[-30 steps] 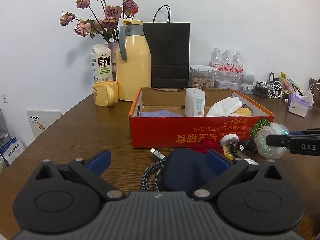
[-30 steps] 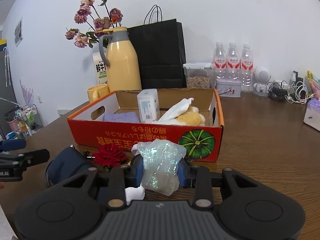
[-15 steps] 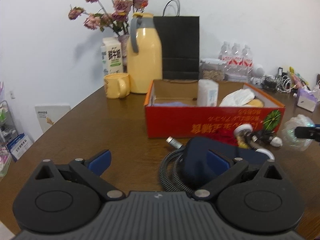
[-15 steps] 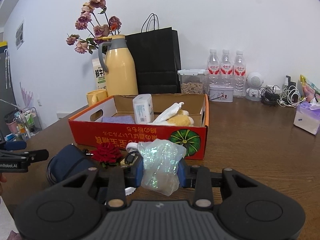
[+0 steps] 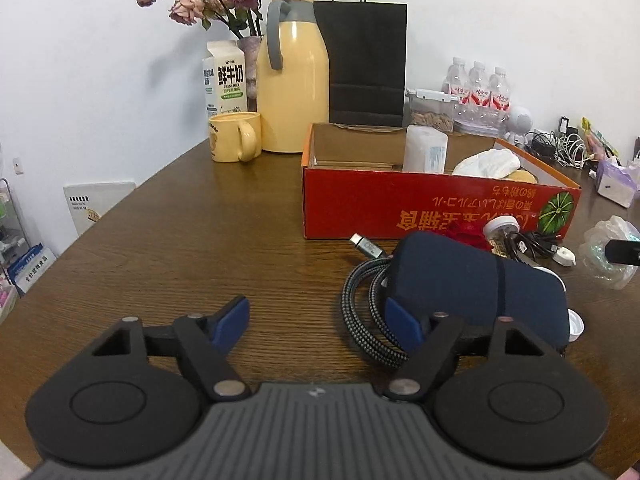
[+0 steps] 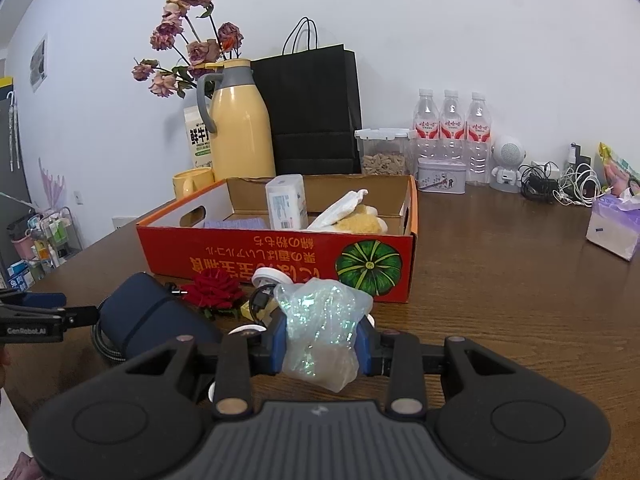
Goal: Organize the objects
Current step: 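Grasp the black braided cable with the left tool and lift it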
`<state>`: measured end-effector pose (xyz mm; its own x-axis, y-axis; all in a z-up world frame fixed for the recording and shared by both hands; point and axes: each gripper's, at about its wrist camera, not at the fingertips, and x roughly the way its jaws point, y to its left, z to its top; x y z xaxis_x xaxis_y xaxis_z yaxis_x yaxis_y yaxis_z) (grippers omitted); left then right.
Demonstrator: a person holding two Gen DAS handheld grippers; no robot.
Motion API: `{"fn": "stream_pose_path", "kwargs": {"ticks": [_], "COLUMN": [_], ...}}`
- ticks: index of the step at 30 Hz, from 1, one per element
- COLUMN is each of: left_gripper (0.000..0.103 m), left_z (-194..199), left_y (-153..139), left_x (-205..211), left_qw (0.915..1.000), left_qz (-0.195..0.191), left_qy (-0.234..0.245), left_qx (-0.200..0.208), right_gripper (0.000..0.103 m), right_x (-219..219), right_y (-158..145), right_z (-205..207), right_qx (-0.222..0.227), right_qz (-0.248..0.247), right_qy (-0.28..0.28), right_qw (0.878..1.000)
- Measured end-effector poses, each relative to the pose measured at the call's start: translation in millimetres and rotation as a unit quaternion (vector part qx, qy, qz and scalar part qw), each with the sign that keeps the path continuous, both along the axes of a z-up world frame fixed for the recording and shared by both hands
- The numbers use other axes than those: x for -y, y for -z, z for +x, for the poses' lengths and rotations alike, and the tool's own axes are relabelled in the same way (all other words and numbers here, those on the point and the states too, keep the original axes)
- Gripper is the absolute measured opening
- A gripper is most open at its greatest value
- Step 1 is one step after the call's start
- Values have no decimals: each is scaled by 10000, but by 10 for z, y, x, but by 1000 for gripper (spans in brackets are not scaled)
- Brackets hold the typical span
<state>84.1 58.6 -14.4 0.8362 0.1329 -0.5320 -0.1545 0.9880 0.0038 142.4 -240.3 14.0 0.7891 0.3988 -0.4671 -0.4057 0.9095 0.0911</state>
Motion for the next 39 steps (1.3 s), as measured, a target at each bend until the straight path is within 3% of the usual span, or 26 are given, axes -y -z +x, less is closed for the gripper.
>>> {"fn": "stream_pose_path", "kwargs": {"ticks": [5, 9, 21, 22, 26, 39], "left_gripper": [60, 28, 13, 6, 5, 5], "left_z": [102, 184, 31, 23, 21, 57], "left_y": [44, 94, -281, -325, -467, -408], "left_x": [-109, -171, 32, 50, 73, -381], "left_qw": [9981, 9915, 9957, 9955, 9943, 9951], "left_qz": [-570, -1165, -518, -461, -332, -460], "left_qy": [210, 506, 560, 563, 471, -310], "left_qx": [-112, -299, 517, 607, 901, 824], "right_gripper": [33, 33, 33, 33, 33, 33], "right_x": [-2, -1, 8, 3, -12, -40], "right_y": [-7, -4, 12, 14, 11, 25], "right_z": [-7, -9, -4, -6, -11, -5], "right_qx": [-6, -26, -50, -49, -46, -64], "right_qz": [-35, -40, 8, 11, 11, -8], "right_qy": [16, 13, -20, -28, -44, -77], "right_qw": [10000, 10000, 10000, 10000, 10000, 9999]}}
